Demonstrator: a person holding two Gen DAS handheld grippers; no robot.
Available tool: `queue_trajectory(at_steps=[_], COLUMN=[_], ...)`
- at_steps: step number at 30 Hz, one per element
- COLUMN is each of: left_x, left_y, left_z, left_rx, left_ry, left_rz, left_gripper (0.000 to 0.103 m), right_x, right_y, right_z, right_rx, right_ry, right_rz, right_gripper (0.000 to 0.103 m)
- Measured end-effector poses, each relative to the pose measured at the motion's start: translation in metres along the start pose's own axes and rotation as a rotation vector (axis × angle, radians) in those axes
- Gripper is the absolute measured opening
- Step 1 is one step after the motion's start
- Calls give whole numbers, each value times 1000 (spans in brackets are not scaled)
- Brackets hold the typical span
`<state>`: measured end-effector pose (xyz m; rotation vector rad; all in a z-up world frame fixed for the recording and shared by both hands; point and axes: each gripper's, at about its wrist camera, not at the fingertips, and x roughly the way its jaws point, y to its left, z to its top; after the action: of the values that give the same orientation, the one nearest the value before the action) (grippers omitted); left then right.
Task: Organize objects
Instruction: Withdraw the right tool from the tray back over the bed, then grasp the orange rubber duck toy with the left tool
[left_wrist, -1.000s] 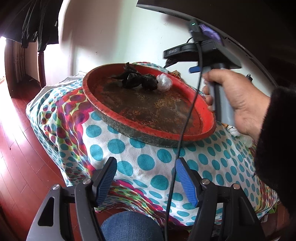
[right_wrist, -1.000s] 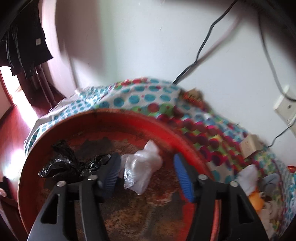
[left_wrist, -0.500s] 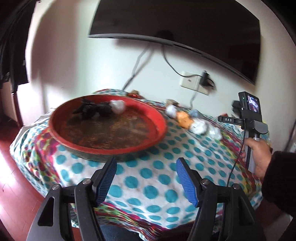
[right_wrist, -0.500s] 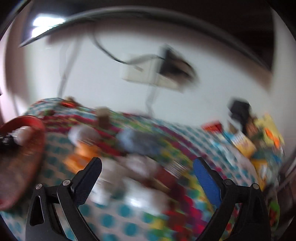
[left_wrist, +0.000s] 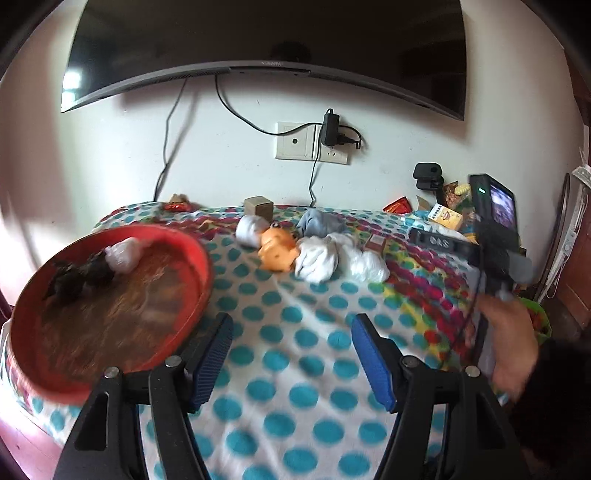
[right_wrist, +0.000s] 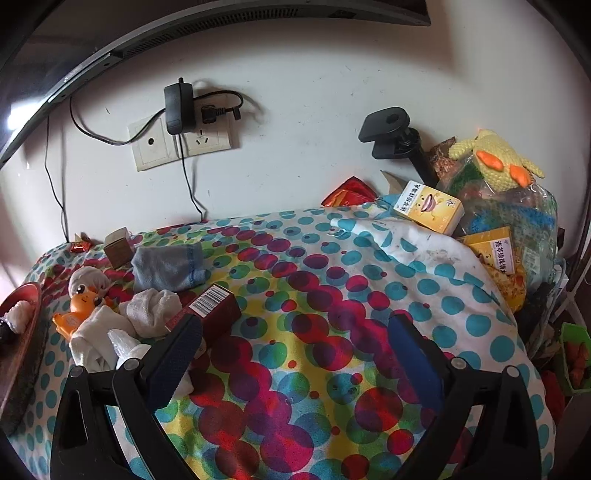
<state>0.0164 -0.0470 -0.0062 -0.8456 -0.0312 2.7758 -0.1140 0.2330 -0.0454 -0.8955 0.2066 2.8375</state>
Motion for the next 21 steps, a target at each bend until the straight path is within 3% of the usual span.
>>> queue_trajectory(at_steps=[7,10,21], left_x=[67,95,180], left_y=[-5,-4,12], left_z=[61,79,104], left_rx=[-34,-23,-91], left_ry=[39,67,225], left_rz=[32,91,156], left_gripper=[68,68,68], right_x=[4,3,1], right_y=[-13,-12,-12], right_z=[0,0,-1], right_rx=[68,58,51], right_ry=[18,16,1], right_rz=[22,22,49], right_gripper=[103,103,103])
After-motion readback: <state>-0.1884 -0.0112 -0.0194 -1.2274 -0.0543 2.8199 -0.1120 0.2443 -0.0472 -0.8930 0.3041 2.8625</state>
